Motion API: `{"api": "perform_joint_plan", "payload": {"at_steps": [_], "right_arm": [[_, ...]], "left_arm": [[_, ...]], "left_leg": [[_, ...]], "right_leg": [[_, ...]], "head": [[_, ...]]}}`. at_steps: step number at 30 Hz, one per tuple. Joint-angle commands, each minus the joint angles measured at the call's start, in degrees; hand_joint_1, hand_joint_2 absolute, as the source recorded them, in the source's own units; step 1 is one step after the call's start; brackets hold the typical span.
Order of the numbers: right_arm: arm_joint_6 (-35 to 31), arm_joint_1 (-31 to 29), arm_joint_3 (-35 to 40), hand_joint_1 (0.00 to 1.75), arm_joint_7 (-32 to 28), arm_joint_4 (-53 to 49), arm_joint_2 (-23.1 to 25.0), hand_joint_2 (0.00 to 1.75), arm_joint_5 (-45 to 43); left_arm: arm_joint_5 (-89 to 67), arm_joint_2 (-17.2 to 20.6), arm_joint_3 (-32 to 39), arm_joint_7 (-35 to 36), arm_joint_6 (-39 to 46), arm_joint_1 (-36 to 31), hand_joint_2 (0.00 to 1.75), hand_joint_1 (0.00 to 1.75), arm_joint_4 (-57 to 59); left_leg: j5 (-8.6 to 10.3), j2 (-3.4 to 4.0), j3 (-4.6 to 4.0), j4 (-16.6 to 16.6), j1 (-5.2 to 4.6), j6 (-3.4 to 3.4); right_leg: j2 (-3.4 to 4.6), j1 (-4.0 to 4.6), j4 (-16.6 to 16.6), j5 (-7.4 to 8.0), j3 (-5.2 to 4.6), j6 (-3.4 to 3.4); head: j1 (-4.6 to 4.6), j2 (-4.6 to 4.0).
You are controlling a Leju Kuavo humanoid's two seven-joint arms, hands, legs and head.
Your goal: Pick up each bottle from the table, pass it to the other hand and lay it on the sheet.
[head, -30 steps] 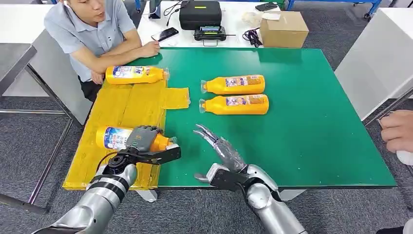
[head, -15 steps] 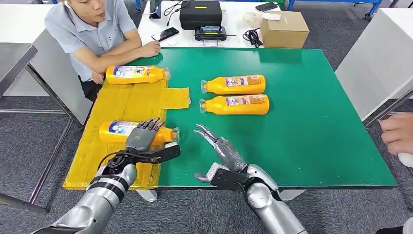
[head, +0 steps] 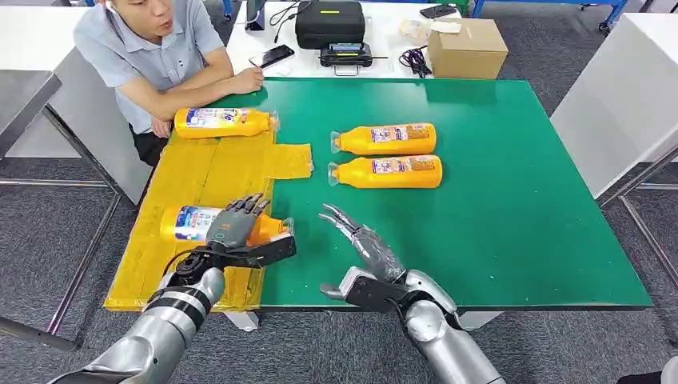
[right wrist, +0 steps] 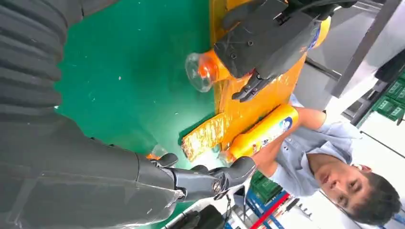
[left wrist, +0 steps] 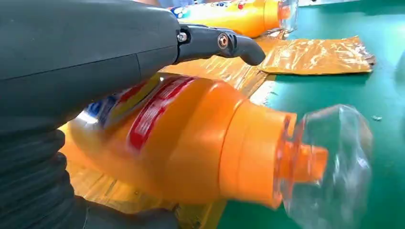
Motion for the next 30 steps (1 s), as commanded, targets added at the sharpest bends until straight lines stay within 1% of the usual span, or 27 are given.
{"api": "perform_joint_plan", "payload": {"at_steps": [1,4,5,7,8,10,12,13,14,16,17,19,21,22,23,24,25,26,29,30], "right_arm": [[-0.3,-2.0,0.1,0.00,0.0,2.9,-0.6,1.75,0.1],[-0.5,-0.5,-0.6,0.00,0.1,1.4,-0.5,1.75,0.1],[-1.1,1.0,-1.4,0.00,0.7,-0.1,-0.4,1.75,0.5],[-1.3,2.8,-2.1,0.00,1.4,-2.2,-0.4,1.75,1.3],[-1.3,3.5,-2.3,0.00,1.6,-2.9,-0.5,1.75,1.6],[-1.3,4.0,-2.6,0.00,1.8,-3.6,-0.4,1.75,1.9],[-1.3,4.0,-2.6,0.00,1.8,-3.7,-0.4,1.75,2.0],[-1.3,4.0,-2.6,0.00,1.8,-3.7,-0.4,1.75,2.0],[-1.3,3.8,-2.6,0.00,1.8,-3.5,-0.3,1.75,2.0],[-1.3,4.1,-2.8,0.00,2.0,-3.8,-0.2,1.75,2.2],[-1.3,4.4,-3.0,0.00,2.0,-4.2,-0.1,1.75,2.4],[-1.3,4.8,-3.2,0.00,2.1,-4.7,0.0,1.75,2.6],[-1.3,5.0,-3.2,0.00,2.2,-5.2,0.1,1.75,2.8],[-1.3,5.0,-3.1,0.00,2.4,-5.5,0.3,1.75,3.0],[-1.3,5.1,-3.0,0.00,2.4,-5.7,0.4,1.75,3.0],[-1.3,5.1,-3.0,0.00,2.5,-5.8,0.5,1.75,3.1],[-1.3,5.1,-3.0,0.00,2.5,-5.8,0.5,1.75,3.1],[-1.3,5.2,-3.0,0.00,2.5,-6.0,0.6,1.75,3.1],[-1.4,5.5,-3.0,0.00,2.6,-6.7,0.6,1.75,3.3],[-1.4,5.5,-3.0,0.00,2.6,-6.7,0.6,1.75,3.3]], "left_arm": [[0.1,0.0,0.1,0.0,-0.7,1.8,1.75,0.00,2.5],[3.5,-1.5,0.9,-3.1,2.0,3.4,1.75,0.00,-1.7],[6.8,-3.2,2.0,-4.3,1.0,5.1,1.75,0.00,-6.3],[10.3,-5.1,1.0,-5.8,-1.5,8.4,1.75,0.00,-14.6],[12.1,-5.7,-0.5,-6.1,-3.1,10.2,1.75,0.00,-19.1],[13.7,-5.9,-2.5,-6.1,-3.6,12.1,1.75,0.00,-23.6],[14.0,-5.9,-2.9,-6.2,-3.6,12.5,1.75,0.00,-24.4],[14.0,-5.9,-2.9,-6.2,-3.6,12.5,1.75,0.00,-24.4],[14.3,-5.7,-3.1,-6.2,-3.7,12.6,1.75,0.00,-24.5],[17.2,-5.8,-3.6,-7.9,-3.6,13.3,1.75,0.00,-25.7],[18.4,-5.9,-4.0,-8.0,-3.6,14.0,1.75,0.00,-27.1],[18.9,-5.9,-5.2,-8.1,-3.2,15.1,1.75,0.00,-29.6],[20.1,-5.9,-5.4,-8.0,-2.9,15.7,1.75,0.00,-31.1],[20.9,-5.7,-5.3,-8.1,-2.1,15.7,1.75,0.00,-31.3],[21.3,-5.5,-5.3,-8.1,-1.8,15.7,1.75,0.00,-31.4],[21.6,-5.3,-5.1,-8.2,-1.5,15.7,1.75,0.00,-31.6],[21.6,-5.2,-5.1,-8.2,-1.5,15.7,1.75,0.00,-31.6],[21.6,-5.1,-5.1,-8.3,-1.5,15.7,1.75,0.00,-31.7],[22.3,-5.1,-4.7,-8.5,-1.2,15.9,1.75,0.00,-32.1],[22.3,-5.1,-4.7,-8.5,-1.2,15.9,1.75,0.00,-32.1]], "left_leg": [[-0.05,0.14,0.15,-0.1,0.01,-0.08],[-0.05,0.14,0.14,-0.1,0.02,-0.08],[-0.04,0.09,0.12,-0.1,0.02,-0.07],[-0.11,0.03,0.16,0.0,0.08,-0.14],[-0.06,-0.04,0.03,0.0,0.05,-0.07],[-0.06,-0.09,-0.05,0.0,0.04,-0.06],[-0.19,0.02,-0.09,0.1,0.07,-0.10],[-0.09,0.09,-0.24,0.0,0.03,-0.08],[-0.18,0.15,-0.18,0.1,0.07,-0.12],[-0.20,0.08,-0.19,0.1,0.07,-0.15],[-0.10,0.06,-0.34,0.0,0.03,-0.11],[-0.09,0.08,-0.38,0.0,0.04,-0.09],[-0.19,0.12,-0.26,0.1,0.08,-0.15],[-0.12,0.10,-0.40,0.1,0.05,-0.10],[-0.18,0.10,-0.28,0.1,0.08,-0.14],[-0.10,0.11,-0.42,0.0,0.05,-0.09],[-0.16,0.14,-0.32,0.1,0.07,-0.12],[-0.09,0.13,-0.42,0.0,0.05,-0.09],[-0.23,0.16,-0.21,0.1,0.10,-0.19],[-0.15,0.12,-0.26,0.0,0.07,-0.15]], "right_leg": [[0.11,0.02,-0.1,-0.01,0.11,-0.10],[0.11,0.02,0.0,-0.01,0.10,-0.10],[0.06,0.02,0.0,-0.02,0.09,-0.08],[-0.03,0.10,-0.1,-0.10,0.18,-0.18],[-0.08,0.05,0.0,-0.07,0.04,-0.09],[-0.11,0.04,0.0,-0.08,-0.03,-0.08],[0.00,0.08,0.0,-0.16,-0.06,-0.14],[0.06,0.04,0.0,-0.05,-0.26,-0.09],[0.08,0.08,0.0,-0.12,-0.21,-0.14],[0.01,0.09,0.1,-0.16,-0.21,-0.17],[0.02,0.04,0.0,-0.07,-0.37,-0.12],[0.03,0.05,0.0,-0.05,-0.42,-0.10],[0.05,0.10,0.0,-0.14,-0.31,-0.17],[0.04,0.07,0.0,-0.07,-0.44,-0.11],[0.04,0.10,0.0,-0.13,-0.33,-0.17],[0.06,0.06,0.0,-0.05,-0.46,-0.10],[0.08,0.08,0.0,-0.10,-0.39,-0.15],[0.08,0.06,0.0,-0.04,-0.47,-0.10],[0.08,0.12,0.1,-0.17,-0.27,-0.23],[0.06,0.09,0.0,-0.10,-0.31,-0.18]], "head": [[0.00,0.00],[0.00,0.00],[0.00,0.00],[0.00,0.00],[-0.02,0.00],[0.02,0.00],[0.02,0.00],[-0.02,0.00],[-0.02,0.00],[0.02,0.00],[-0.02,0.00],[0.00,0.00],[-0.02,0.00],[0.00,0.00],[0.00,0.00],[0.00,0.00],[0.00,0.00],[0.00,0.00],[0.00,0.00],[0.02,0.00]]}}
